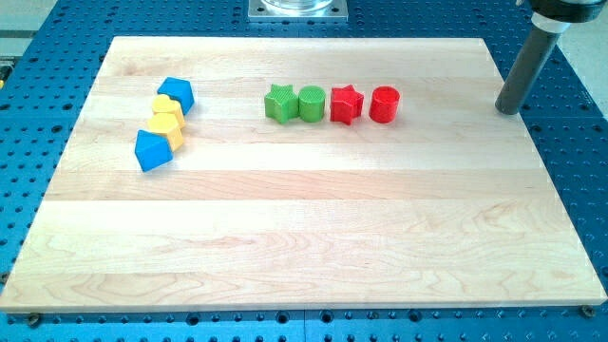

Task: Push the red circle close to the red star

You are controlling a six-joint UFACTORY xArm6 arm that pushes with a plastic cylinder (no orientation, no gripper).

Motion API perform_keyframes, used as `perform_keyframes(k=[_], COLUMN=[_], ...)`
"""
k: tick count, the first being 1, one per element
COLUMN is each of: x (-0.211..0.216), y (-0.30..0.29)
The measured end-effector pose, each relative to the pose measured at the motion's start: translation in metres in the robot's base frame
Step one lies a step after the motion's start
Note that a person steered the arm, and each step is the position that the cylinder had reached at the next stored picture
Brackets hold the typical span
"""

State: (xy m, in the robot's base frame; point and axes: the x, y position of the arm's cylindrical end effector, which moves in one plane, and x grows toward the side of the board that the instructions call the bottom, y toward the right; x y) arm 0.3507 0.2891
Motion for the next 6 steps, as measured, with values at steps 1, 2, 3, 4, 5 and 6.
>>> perform_keyframes(k=[1, 2, 3, 4, 5, 6], x=[0.000, 0.009, 0.036, -0.044, -0.073, -0.052], y=[0.000, 0.000, -0.008, -0.014, -0.060, -0.102])
